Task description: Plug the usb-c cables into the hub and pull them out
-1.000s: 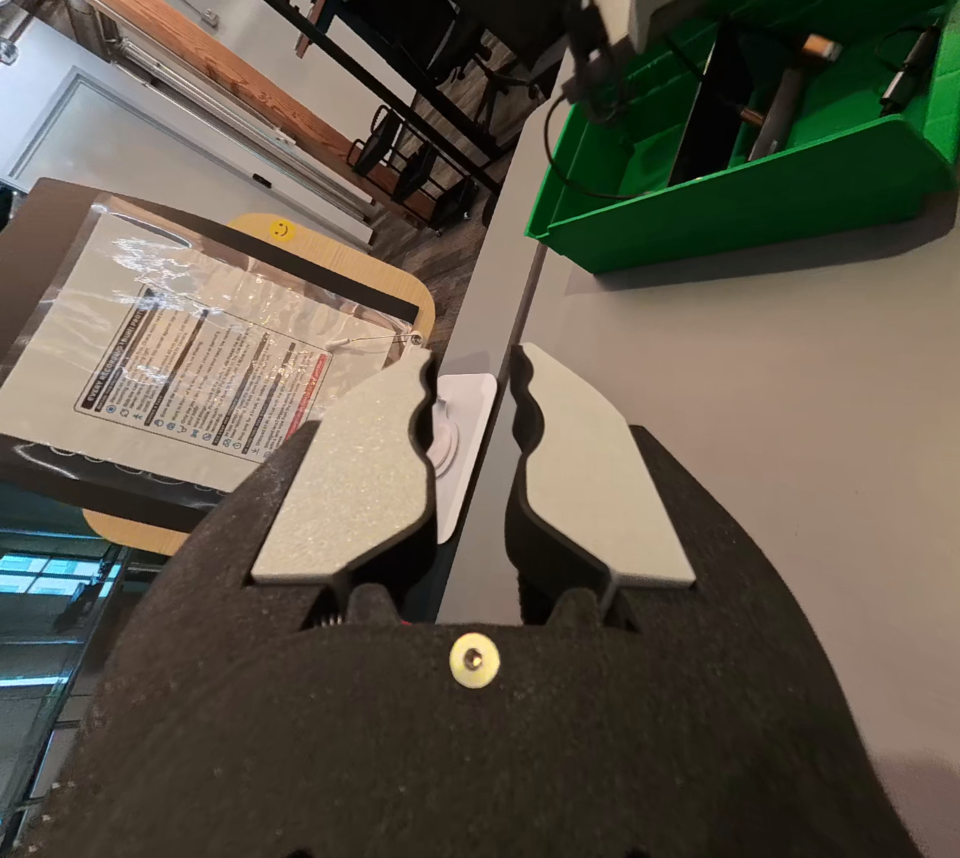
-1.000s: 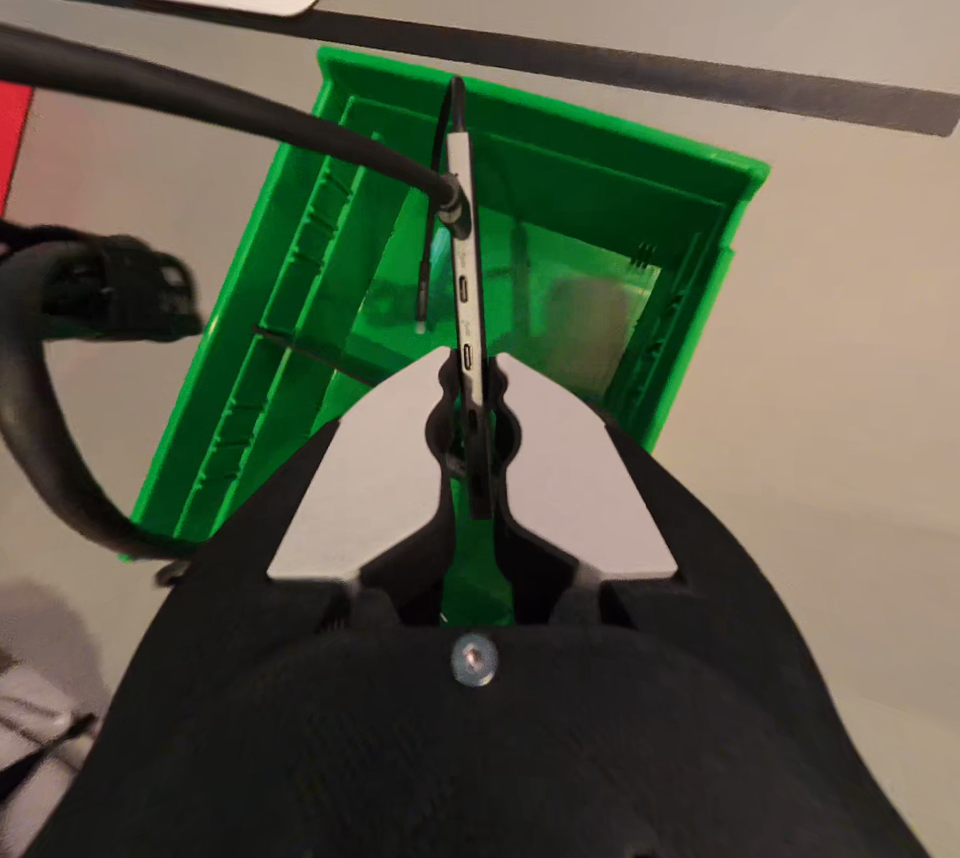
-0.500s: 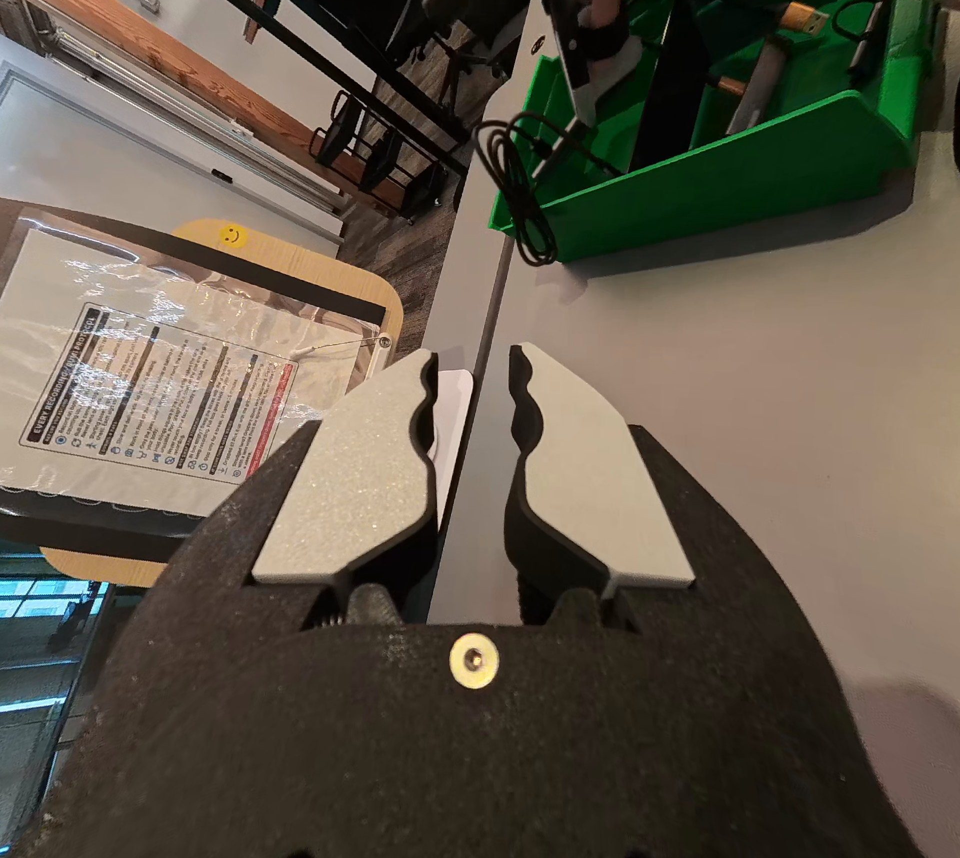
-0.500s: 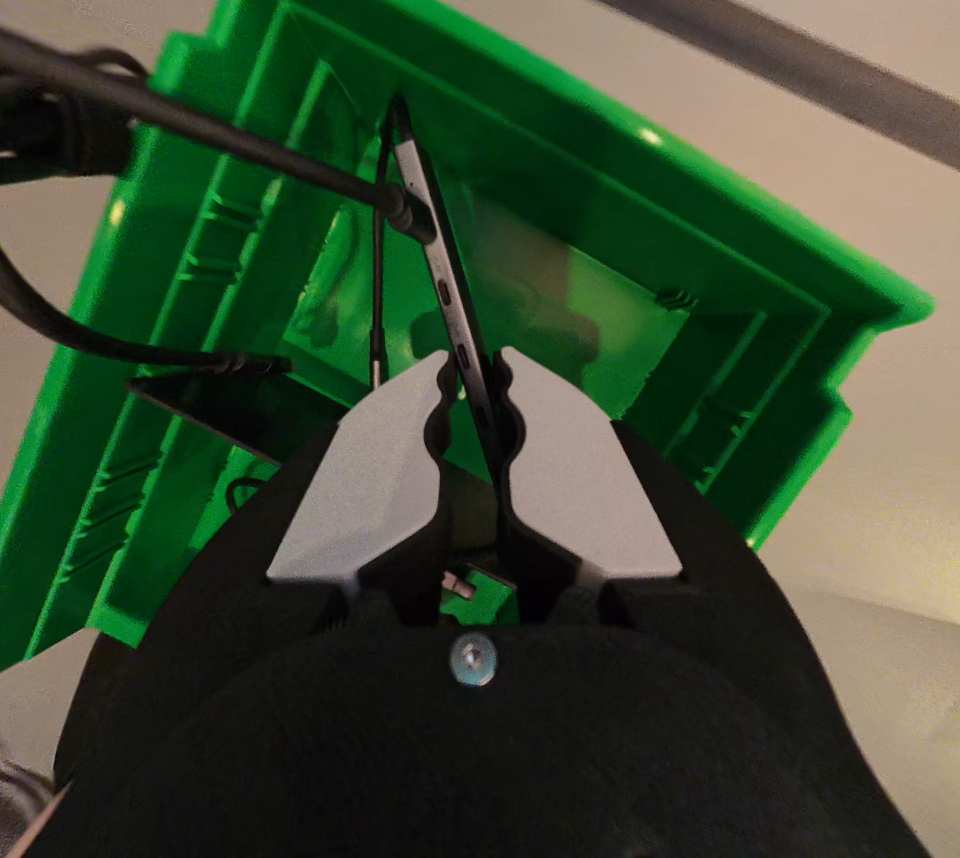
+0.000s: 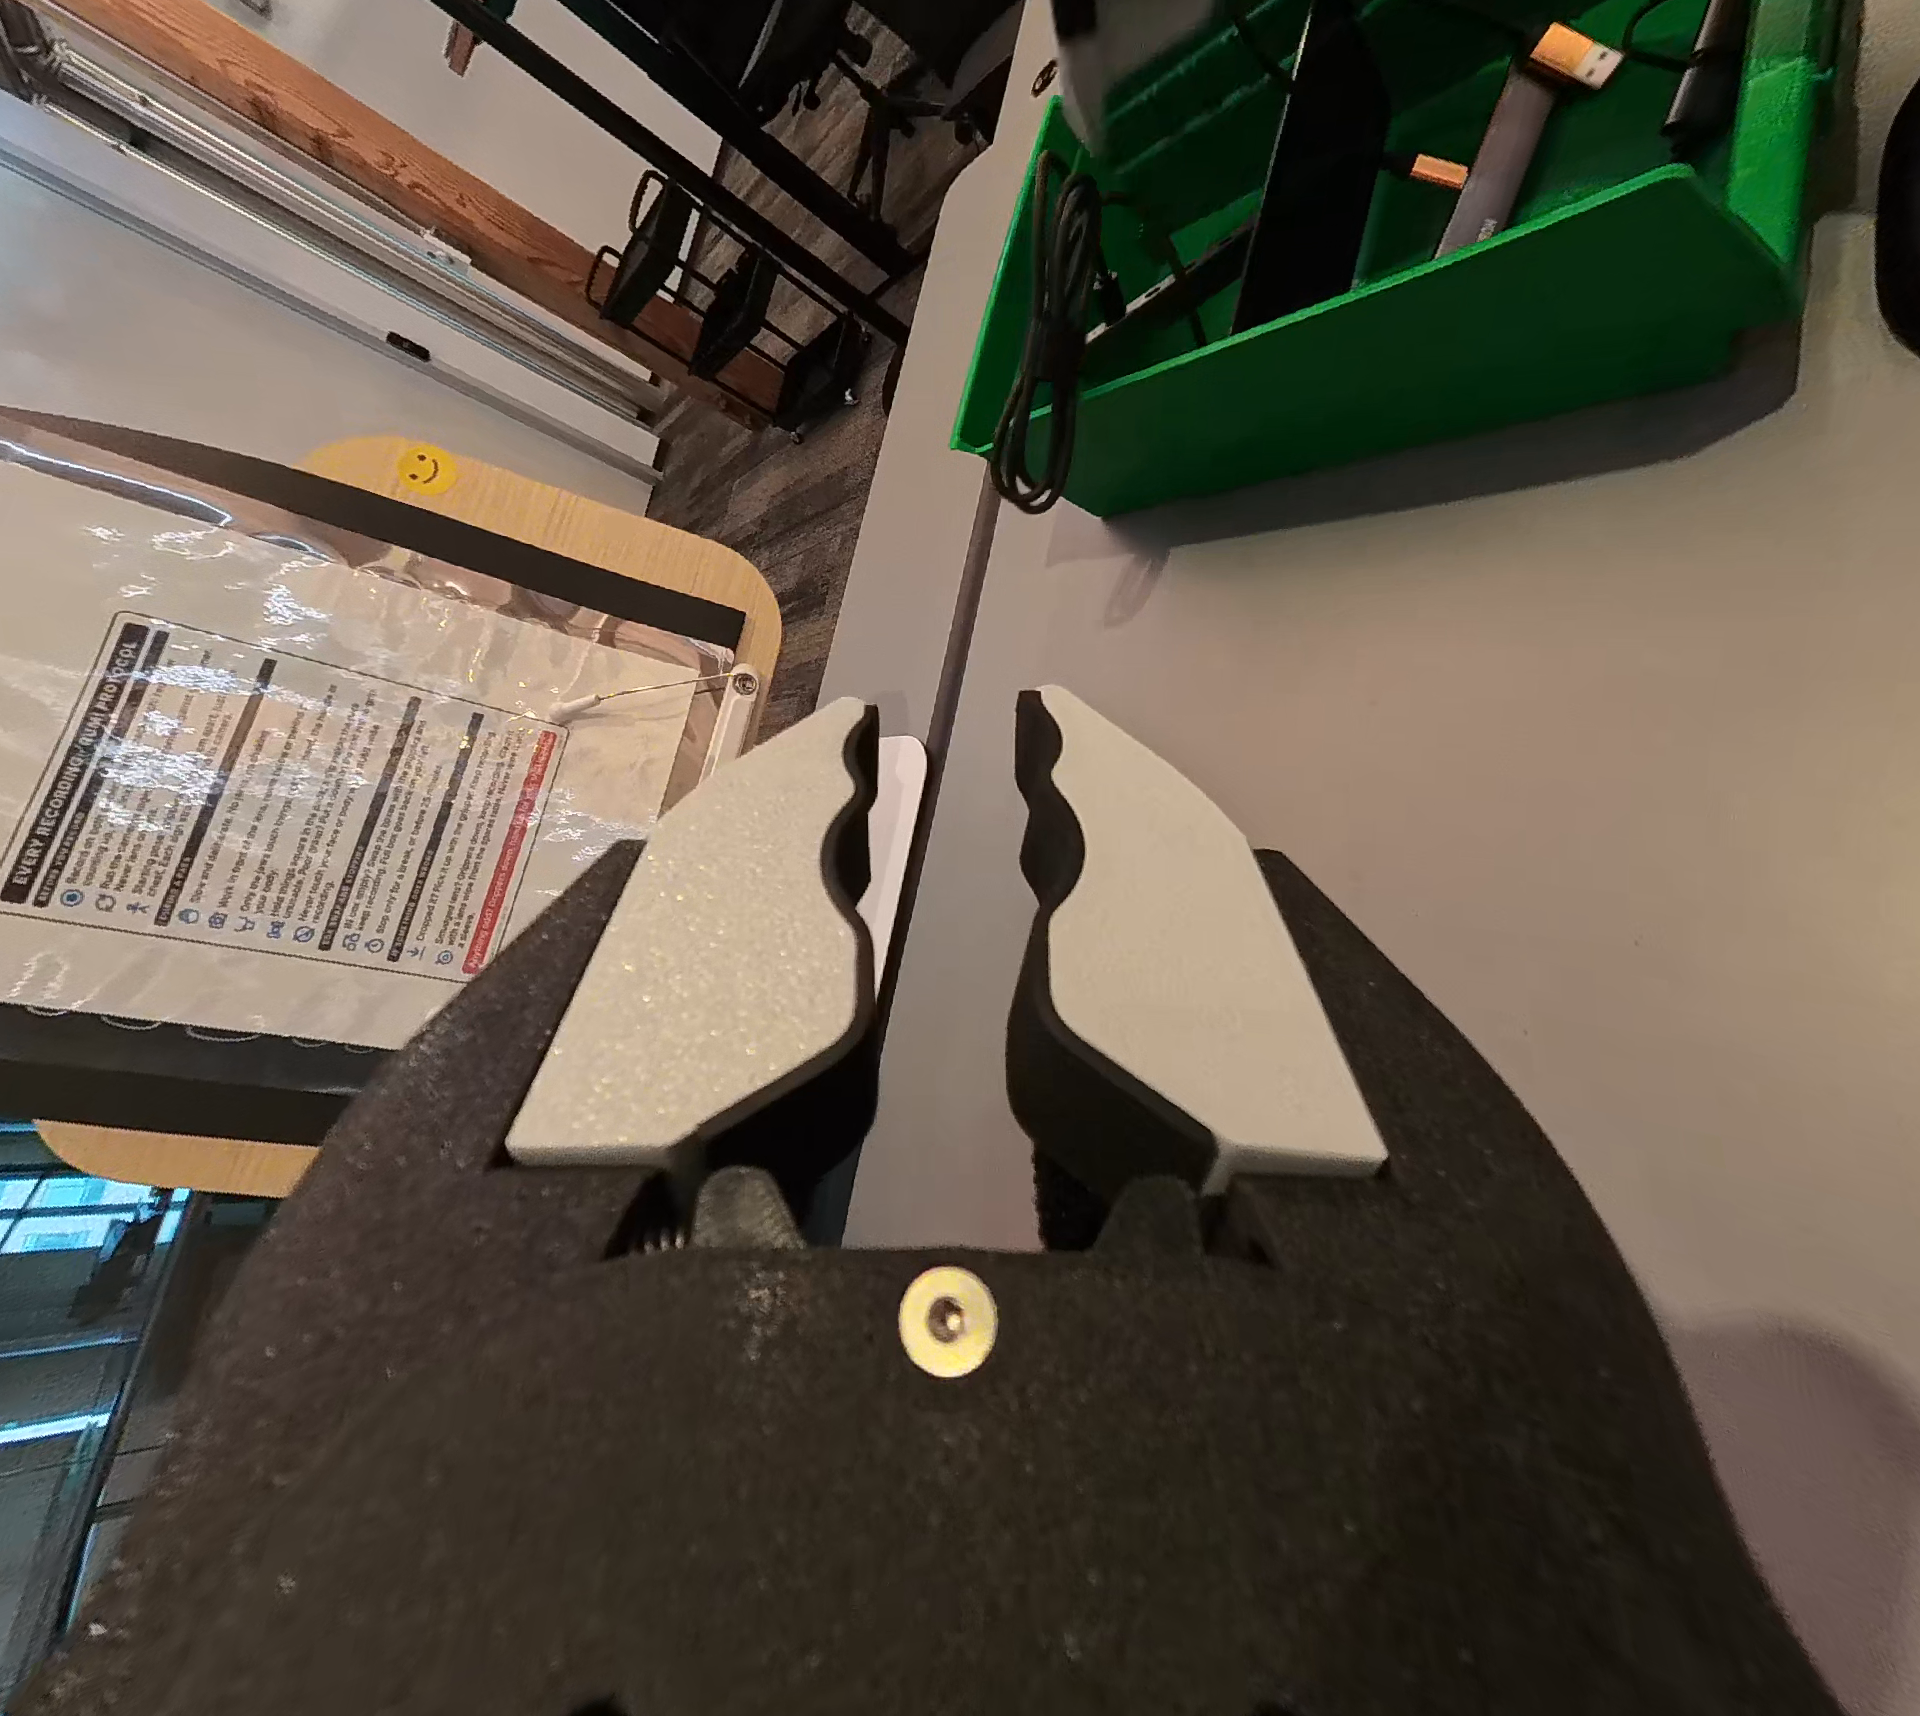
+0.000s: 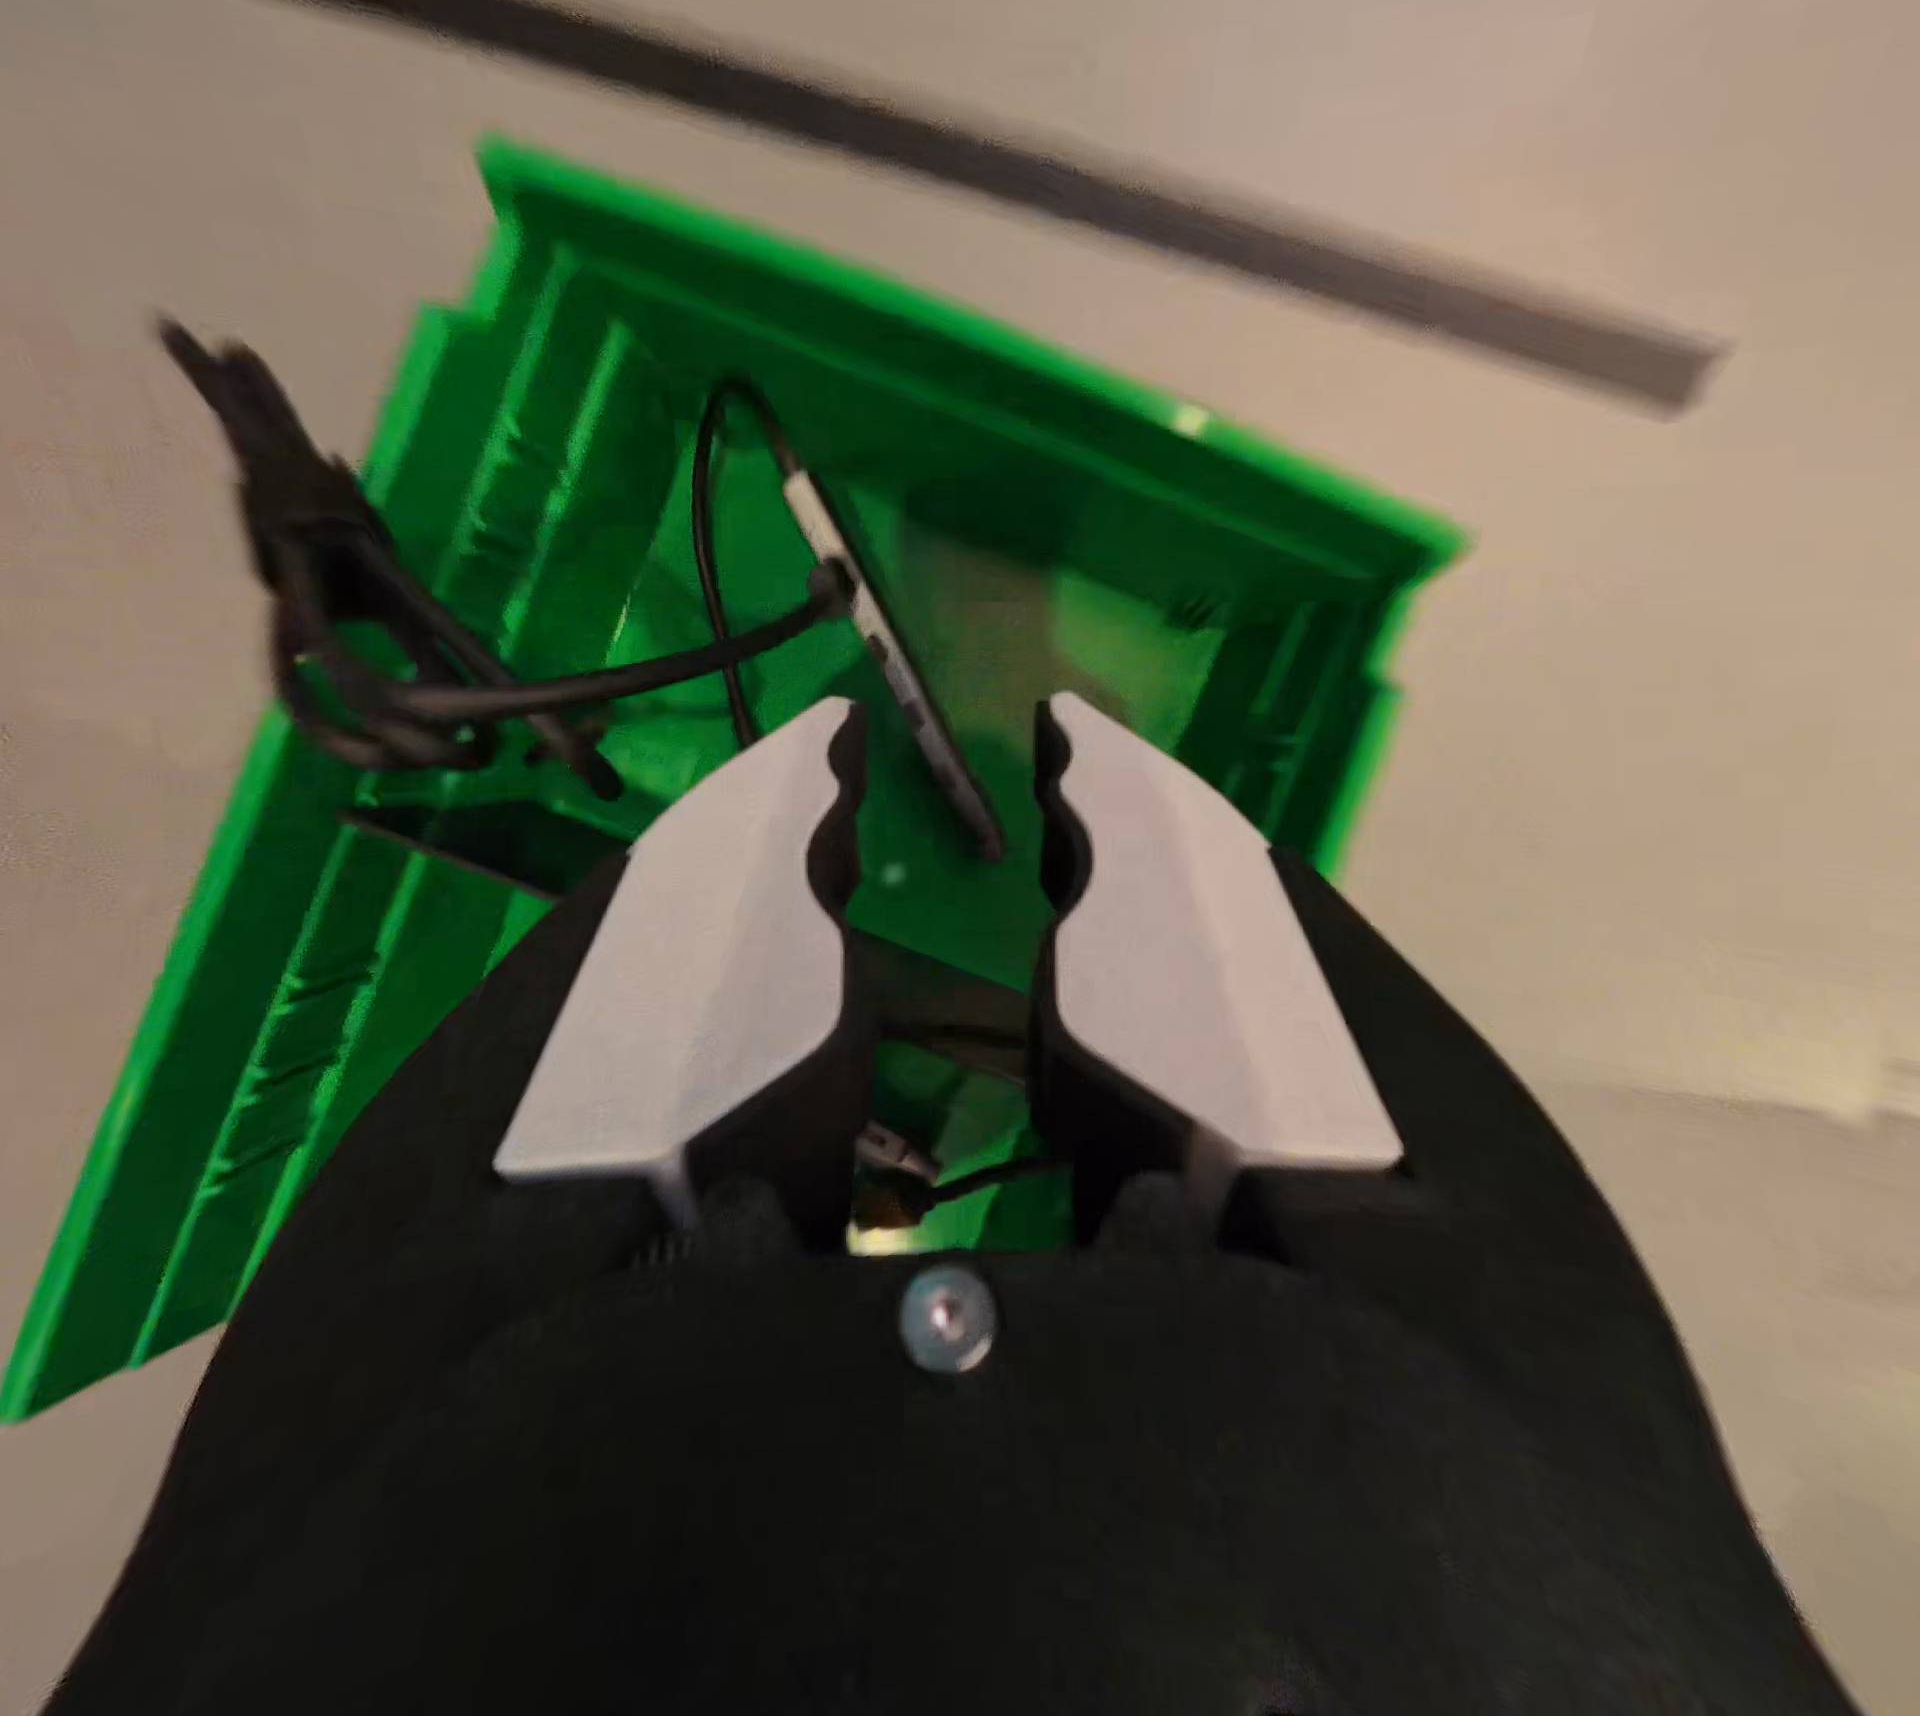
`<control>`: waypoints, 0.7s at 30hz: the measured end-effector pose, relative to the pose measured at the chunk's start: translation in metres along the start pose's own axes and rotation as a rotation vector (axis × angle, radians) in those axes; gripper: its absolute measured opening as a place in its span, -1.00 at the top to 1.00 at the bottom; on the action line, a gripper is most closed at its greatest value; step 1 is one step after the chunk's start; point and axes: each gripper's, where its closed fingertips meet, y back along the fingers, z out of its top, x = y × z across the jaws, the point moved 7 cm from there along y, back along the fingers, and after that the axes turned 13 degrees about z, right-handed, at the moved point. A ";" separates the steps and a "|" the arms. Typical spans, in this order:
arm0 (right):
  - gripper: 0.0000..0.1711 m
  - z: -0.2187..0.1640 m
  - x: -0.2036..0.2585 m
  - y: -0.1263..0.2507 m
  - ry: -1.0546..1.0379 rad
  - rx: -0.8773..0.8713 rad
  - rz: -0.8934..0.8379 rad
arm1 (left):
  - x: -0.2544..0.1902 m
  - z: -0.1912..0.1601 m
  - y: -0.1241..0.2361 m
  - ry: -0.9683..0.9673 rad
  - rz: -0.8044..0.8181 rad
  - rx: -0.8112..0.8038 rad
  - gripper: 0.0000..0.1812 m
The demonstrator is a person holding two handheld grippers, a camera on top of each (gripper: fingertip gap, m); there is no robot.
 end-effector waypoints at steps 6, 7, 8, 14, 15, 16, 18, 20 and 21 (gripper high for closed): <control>0.78 -0.012 0.051 0.094 0.159 -0.472 0.103 | 0.007 -0.003 0.005 0.013 0.018 -0.004 0.73; 0.79 -0.022 0.056 0.091 0.154 -0.421 0.163 | 0.009 -0.003 0.006 0.020 0.021 -0.009 0.73; 0.79 -0.033 0.056 0.084 0.128 -0.327 0.197 | 0.011 -0.003 0.008 0.031 0.022 -0.018 0.73; 0.83 -0.082 0.045 0.022 -0.026 -0.088 0.127 | 0.020 0.003 0.018 0.057 0.043 -0.074 0.73; 0.81 -0.091 0.044 0.013 -0.040 -0.056 0.088 | 0.021 0.004 0.021 0.059 0.046 -0.084 0.73; 0.80 -0.098 0.045 0.005 -0.057 -0.026 0.054 | 0.022 0.005 0.023 0.062 0.048 -0.093 0.73; 0.76 -0.105 0.047 -0.010 -0.093 0.015 0.019 | 0.024 0.007 0.028 0.066 0.052 -0.109 0.74; 0.74 -0.107 0.045 -0.023 -0.120 0.025 -0.030 | 0.025 0.008 0.031 0.068 0.058 -0.121 0.74; 0.74 -0.107 0.044 -0.029 -0.129 0.030 -0.044 | 0.026 0.009 0.033 0.069 0.058 -0.128 0.74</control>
